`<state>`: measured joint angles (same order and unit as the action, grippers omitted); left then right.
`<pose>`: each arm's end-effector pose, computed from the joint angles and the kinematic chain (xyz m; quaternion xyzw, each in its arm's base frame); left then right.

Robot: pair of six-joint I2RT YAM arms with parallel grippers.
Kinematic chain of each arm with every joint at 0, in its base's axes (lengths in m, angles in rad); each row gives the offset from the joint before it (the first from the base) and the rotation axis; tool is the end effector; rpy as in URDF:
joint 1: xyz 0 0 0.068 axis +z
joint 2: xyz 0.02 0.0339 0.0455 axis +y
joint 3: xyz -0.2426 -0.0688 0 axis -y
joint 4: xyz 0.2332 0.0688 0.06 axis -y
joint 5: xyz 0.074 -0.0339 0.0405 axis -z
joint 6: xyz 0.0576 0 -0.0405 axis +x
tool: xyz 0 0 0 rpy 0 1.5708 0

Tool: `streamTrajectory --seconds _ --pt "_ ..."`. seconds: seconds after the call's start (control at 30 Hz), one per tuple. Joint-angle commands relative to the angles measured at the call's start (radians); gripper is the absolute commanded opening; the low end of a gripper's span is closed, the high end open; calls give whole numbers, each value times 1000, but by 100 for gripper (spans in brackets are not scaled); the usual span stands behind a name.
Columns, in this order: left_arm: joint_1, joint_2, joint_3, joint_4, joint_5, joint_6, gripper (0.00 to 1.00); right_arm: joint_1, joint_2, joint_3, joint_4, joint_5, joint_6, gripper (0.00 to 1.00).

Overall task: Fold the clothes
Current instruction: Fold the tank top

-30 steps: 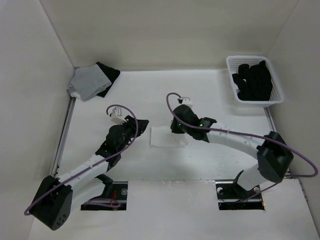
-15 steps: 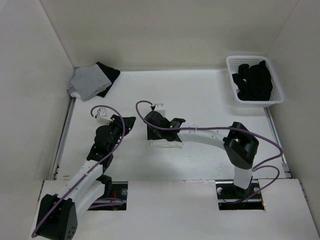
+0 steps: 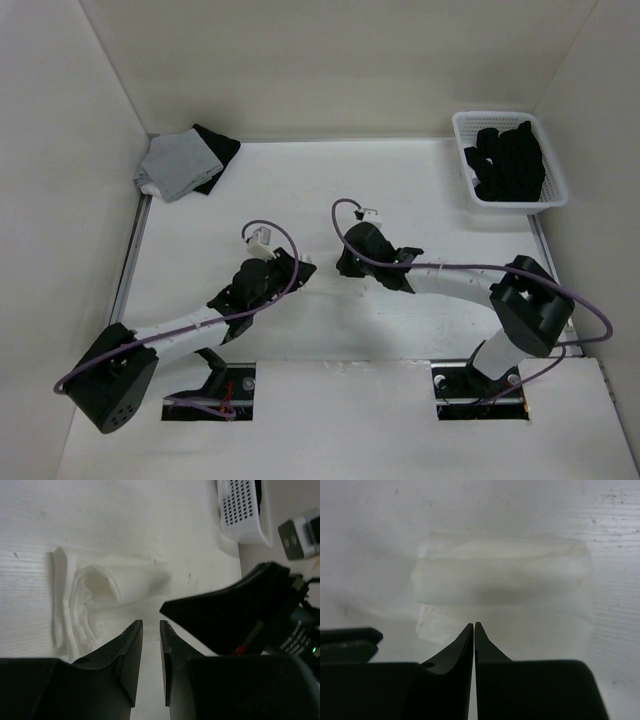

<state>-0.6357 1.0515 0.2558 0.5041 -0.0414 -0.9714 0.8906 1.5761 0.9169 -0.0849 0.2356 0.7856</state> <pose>0.1878 -0.1356 0.1617 -0.1462 0.7888 -0.4180 0.4262 0.2231 0.2543 0.1726 -0.0006 0.9107 0.2245 0.3468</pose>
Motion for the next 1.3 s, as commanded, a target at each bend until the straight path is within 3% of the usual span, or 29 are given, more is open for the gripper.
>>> streamTrajectory --seconds 0.0,0.27,0.77,1.13,1.27 --pt "-58 66 42 134 -80 19 18 -46 25 -10 207 -126 -34 6" --pt "-104 214 68 195 -107 23 17 -112 143 28 297 -231 -29 7" --pt "-111 404 45 235 -109 19 17 -190 294 122 358 -219 -3 6" --pt "-120 324 0 225 -117 11 18 -160 53 -51 393 -193 17 9" --pt "-115 332 -3 232 -114 7 18 -141 61 -127 450 -251 44 9"
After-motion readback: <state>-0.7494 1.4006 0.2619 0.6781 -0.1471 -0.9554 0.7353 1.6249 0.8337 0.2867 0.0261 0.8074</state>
